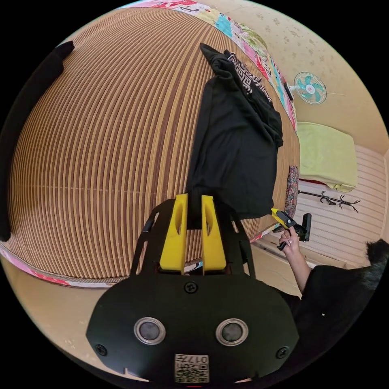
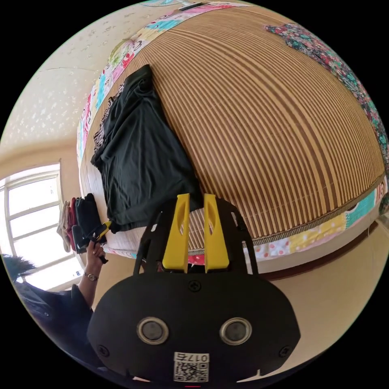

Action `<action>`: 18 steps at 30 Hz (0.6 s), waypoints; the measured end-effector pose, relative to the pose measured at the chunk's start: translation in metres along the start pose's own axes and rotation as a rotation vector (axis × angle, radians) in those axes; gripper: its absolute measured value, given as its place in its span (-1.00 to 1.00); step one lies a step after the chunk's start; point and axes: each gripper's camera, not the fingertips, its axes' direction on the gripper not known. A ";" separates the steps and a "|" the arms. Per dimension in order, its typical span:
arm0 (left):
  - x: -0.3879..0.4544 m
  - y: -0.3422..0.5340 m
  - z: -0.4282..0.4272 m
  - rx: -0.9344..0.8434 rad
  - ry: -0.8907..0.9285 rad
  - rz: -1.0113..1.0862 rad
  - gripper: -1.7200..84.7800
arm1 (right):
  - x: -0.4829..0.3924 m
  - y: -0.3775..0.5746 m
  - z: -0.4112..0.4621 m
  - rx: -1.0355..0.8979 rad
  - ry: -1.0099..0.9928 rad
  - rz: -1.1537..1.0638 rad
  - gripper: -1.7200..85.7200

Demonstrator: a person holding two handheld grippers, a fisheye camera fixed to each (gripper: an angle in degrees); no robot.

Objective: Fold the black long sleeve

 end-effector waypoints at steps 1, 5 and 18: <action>0.003 0.005 -0.010 0.021 -0.013 0.005 -0.78 | 0.001 0.001 -0.004 -0.005 -0.006 -0.006 -0.85; -0.009 0.018 -0.032 0.073 0.054 -0.060 -0.71 | 0.019 0.005 -0.029 -0.007 -0.048 0.001 -0.80; -0.043 0.084 -0.078 -0.017 0.360 -0.216 -0.88 | 0.093 0.049 -0.134 -0.091 -0.329 0.008 -0.92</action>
